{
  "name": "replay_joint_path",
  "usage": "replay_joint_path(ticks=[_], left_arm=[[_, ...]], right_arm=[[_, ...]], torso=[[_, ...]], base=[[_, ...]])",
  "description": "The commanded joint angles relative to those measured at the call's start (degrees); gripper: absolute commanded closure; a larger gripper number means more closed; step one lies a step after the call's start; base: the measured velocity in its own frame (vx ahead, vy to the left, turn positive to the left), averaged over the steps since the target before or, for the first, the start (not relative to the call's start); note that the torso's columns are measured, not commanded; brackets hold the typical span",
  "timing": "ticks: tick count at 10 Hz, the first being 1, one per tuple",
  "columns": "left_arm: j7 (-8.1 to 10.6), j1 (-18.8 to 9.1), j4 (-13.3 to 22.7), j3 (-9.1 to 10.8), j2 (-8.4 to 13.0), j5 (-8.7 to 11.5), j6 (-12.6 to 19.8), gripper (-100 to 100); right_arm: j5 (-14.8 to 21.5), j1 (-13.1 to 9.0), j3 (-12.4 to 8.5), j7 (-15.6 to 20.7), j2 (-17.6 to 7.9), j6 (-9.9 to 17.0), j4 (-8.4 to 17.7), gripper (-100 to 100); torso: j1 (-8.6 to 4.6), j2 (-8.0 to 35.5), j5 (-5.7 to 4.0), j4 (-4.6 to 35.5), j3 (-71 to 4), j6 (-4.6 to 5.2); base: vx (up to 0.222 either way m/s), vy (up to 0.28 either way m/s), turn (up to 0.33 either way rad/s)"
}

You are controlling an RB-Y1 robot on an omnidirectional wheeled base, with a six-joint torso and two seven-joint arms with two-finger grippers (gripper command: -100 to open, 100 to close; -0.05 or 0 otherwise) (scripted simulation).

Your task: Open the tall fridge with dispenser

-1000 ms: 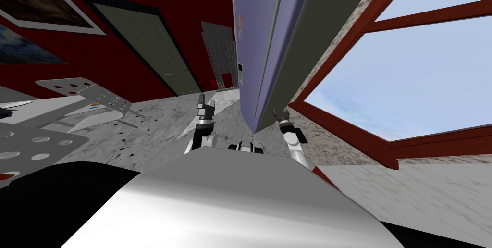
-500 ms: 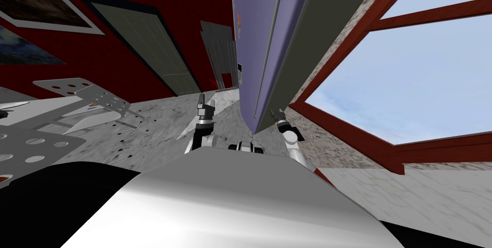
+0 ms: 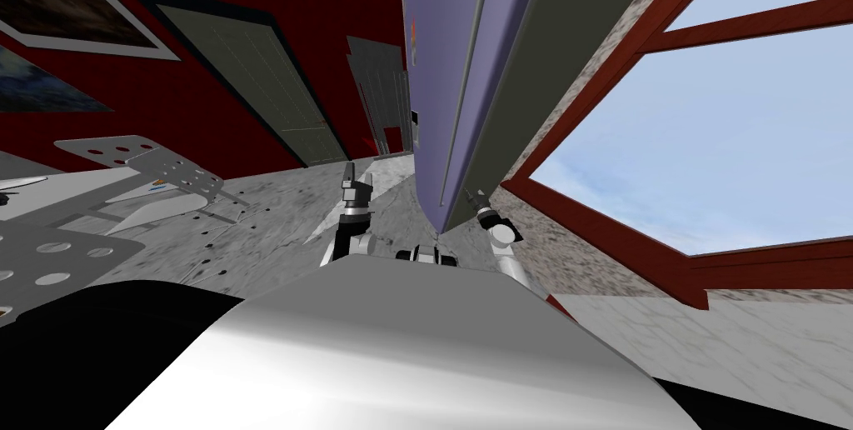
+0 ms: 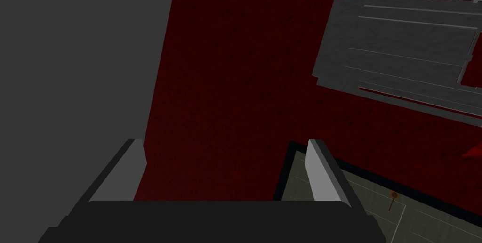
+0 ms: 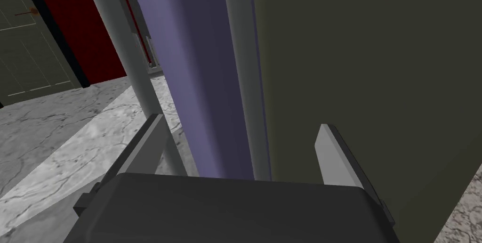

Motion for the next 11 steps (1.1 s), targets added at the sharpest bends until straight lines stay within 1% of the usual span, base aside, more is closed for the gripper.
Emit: replay_joint_path(ticks=[1,2,3,4,5,7,8,9,10,11], left_arm=[[0.00,0.00,0.00,0.00,0.00,0.00,0.00,0],[0.00,0.00,0.00,0.00,0.00,0.00,0.00,0],[0.00,0.00,0.00,0.00,0.00,0.00,0.00,0],[0.00,0.00,0.00,0.00,0.00,0.00,0.00,0],[0.00,0.00,0.00,0.00,0.00,0.00,0.00,0],[0.00,0.00,0.00,0.00,0.00,0.00,0.00,0],[0.00,0.00,0.00,0.00,0.00,0.00,0.00,0],[0.00,0.00,0.00,0.00,0.00,0.00,0.00,0],[0.00,0.00,0.00,0.00,0.00,0.00,0.00,0],[0.00,0.00,0.00,0.00,0.00,0.00,0.00,0]], right_arm=[[-4.04,-1.07,0.03,-1.43,0.38,2.19,1.82,-100],[-4.58,-1.07,0.03,-1.43,0.38,2.19,1.82,-100],[-6.67,-2.02,0.02,-2.67,0.79,4.09,3.40,-100],[-7.87,-2.02,0.02,-2.67,0.79,4.09,3.40,-100],[-9.93,-2.94,0.00,-3.86,1.25,5.94,4.94,-100],[-11.06,-2.94,0.00,-3.86,1.25,5.94,4.94,-100],[-13.37,-3.82,-0.01,-5.02,1.79,7.72,6.43,-100],[-14.14,-3.82,-0.01,-5.02,1.79,7.72,6.43,-100],[-15.64,-4.67,-0.02,-6.12,2.40,9.42,7.86,-100],[-17.00,-4.67,-0.02,-6.12,2.40,9.42,7.86,-100]], torso=[[-0.02,-0.04,0.00,-0.01,-0.02,0.00],[-0.02,-0.02,0.00,-0.01,-0.01,0.00],[0.02,0.05,0.01,0.01,0.03,0.00],[0.04,0.01,0.01,0.01,0.02,-0.01],[0.00,0.00,0.01,0.00,0.00,0.00],[-0.03,0.00,-0.01,-0.01,-0.01,0.00],[0.01,0.11,0.00,0.03,0.06,0.01],[0.00,0.05,0.00,0.02,0.04,-0.01],[0.00,0.01,0.00,0.01,0.01,0.00],[0.00,-0.02,0.00,-0.01,-0.01,0.00]], base=[[0.040,-0.020,0.006],[0.021,-0.008,-0.001],[0.033,-0.003,0.003],[0.037,-0.007,0.005],[0.056,-0.019,0.004],[0.027,-0.013,0.003],[0.025,-0.014,0.002],[0.029,-0.013,0.005],[0.032,-0.013,0.004],[0.031,-0.012,0.005]])
